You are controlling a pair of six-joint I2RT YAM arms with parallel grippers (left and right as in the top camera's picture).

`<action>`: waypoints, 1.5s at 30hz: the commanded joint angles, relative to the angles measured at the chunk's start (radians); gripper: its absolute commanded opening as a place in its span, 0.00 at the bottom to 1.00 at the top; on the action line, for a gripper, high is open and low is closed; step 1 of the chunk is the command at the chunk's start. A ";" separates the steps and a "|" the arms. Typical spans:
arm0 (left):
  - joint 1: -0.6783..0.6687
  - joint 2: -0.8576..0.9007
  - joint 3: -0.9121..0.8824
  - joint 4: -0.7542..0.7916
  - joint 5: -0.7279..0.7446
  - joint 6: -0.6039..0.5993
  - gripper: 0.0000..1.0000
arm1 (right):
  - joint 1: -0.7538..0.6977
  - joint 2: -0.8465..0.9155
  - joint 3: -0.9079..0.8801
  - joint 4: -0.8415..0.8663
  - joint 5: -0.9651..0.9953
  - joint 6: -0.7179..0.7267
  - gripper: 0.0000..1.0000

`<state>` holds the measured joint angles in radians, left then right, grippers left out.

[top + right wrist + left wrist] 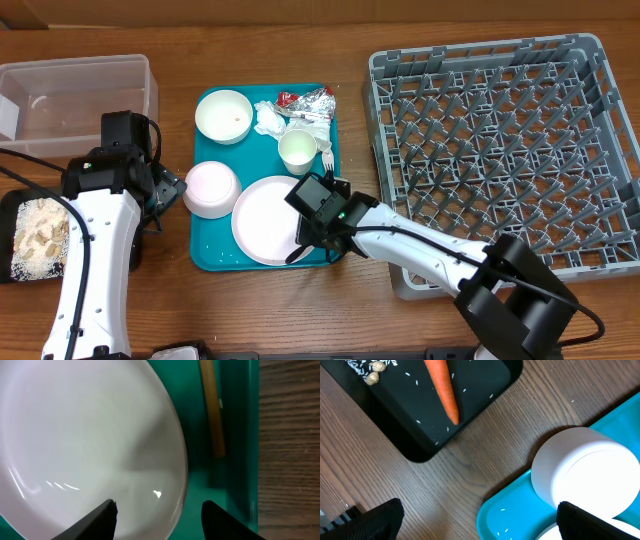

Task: Sort waste into correct bins and load items into the dishwasher rack
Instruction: 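Lower the right gripper onto the right edge of the white plate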

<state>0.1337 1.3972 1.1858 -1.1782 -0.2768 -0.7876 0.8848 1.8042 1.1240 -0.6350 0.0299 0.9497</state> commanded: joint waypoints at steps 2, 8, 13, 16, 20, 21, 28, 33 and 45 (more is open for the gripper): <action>0.009 0.005 0.000 0.002 -0.018 -0.021 1.00 | 0.018 0.006 0.001 0.009 0.013 0.021 0.58; 0.009 0.005 0.000 0.002 -0.018 -0.021 1.00 | 0.018 0.012 -0.003 0.012 0.014 0.025 0.58; 0.009 0.005 0.000 0.002 -0.018 -0.021 1.00 | 0.018 0.048 -0.004 0.026 0.012 0.031 0.58; 0.009 0.005 0.000 0.002 -0.018 -0.021 1.00 | 0.018 0.056 -0.004 0.028 -0.003 0.031 0.58; 0.009 0.005 0.000 0.002 -0.018 -0.021 1.00 | 0.018 0.056 -0.004 0.039 -0.006 0.031 0.57; 0.009 0.005 0.000 0.002 -0.018 -0.021 1.00 | 0.018 0.056 -0.004 0.039 -0.006 0.031 0.57; 0.009 0.005 0.000 0.002 -0.018 -0.021 1.00 | 0.018 0.056 -0.004 0.039 -0.006 0.023 0.45; 0.009 0.005 0.000 0.002 -0.018 -0.021 1.00 | 0.017 0.056 -0.003 0.038 -0.006 0.021 0.31; 0.009 0.005 0.000 0.002 -0.018 -0.021 1.00 | 0.014 0.056 0.008 0.016 0.024 0.011 0.20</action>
<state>0.1337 1.3972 1.1858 -1.1782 -0.2771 -0.7876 0.8989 1.8580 1.1236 -0.6117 0.0296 0.9646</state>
